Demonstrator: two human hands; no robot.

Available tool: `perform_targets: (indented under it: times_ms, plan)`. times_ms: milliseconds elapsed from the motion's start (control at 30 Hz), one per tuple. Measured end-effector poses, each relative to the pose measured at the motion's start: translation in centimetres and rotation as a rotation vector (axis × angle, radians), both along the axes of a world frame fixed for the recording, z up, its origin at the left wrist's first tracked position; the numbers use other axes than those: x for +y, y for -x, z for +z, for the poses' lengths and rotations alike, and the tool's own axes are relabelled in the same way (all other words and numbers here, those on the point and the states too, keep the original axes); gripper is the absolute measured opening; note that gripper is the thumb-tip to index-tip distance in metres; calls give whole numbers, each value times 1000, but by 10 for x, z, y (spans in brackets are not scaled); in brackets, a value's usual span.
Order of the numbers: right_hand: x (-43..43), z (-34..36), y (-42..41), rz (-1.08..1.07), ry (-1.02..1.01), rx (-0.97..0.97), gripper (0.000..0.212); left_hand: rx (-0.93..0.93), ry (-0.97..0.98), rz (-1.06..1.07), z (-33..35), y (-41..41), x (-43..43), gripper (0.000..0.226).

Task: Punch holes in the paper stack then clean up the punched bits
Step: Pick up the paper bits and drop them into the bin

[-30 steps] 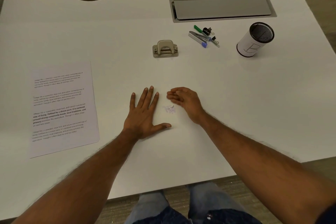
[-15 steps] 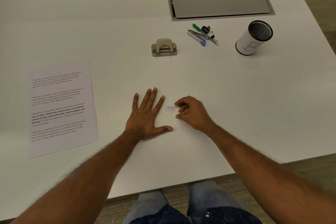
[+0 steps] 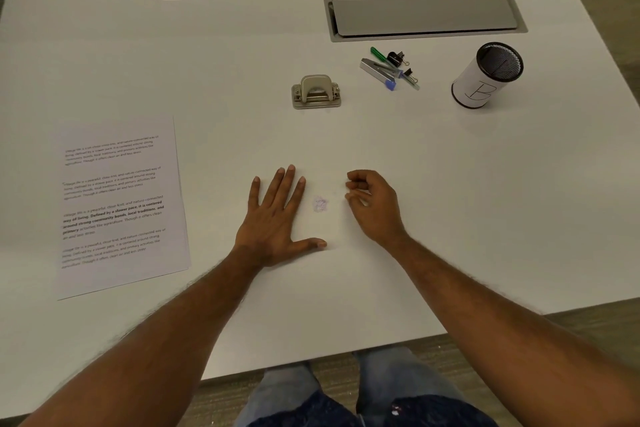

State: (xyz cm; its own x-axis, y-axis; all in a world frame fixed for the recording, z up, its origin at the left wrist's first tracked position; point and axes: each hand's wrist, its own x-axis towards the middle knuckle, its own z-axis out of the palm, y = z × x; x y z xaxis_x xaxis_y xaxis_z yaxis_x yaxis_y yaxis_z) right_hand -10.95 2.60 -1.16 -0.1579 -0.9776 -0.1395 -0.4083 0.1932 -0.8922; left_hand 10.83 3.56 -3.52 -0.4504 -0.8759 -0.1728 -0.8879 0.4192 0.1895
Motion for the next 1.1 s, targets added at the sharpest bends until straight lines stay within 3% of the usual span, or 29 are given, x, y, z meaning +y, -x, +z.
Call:
perform_targets:
  times_ms: [133,300,533,700,800,900,1100]
  plan:
    - [-5,-4,-14,-55,-139,-195,27,-9,-6,20,0,-3,-2,119]
    - [-7,-3,-24,45,-181,-306,24,-9,1,23,-1,-2,-4,120]
    - [-18,-5,-12,-61,-171,-267,24,-9,-2,35,-1,-2,-4,119]
    - [-18,-7,-25,78,-185,-224,24,-14,-2,35,-2,-2,-4,120]
    - [-17,-1,-21,164,-53,-46,26,1,0,38,-3,0,-4,120]
    - [-13,2,-12,394,172,227,26,15,-1,36,-4,2,-3,120]
    - [-2,-8,-12,800,187,595,45,20,-4,26,-5,5,-3,121]
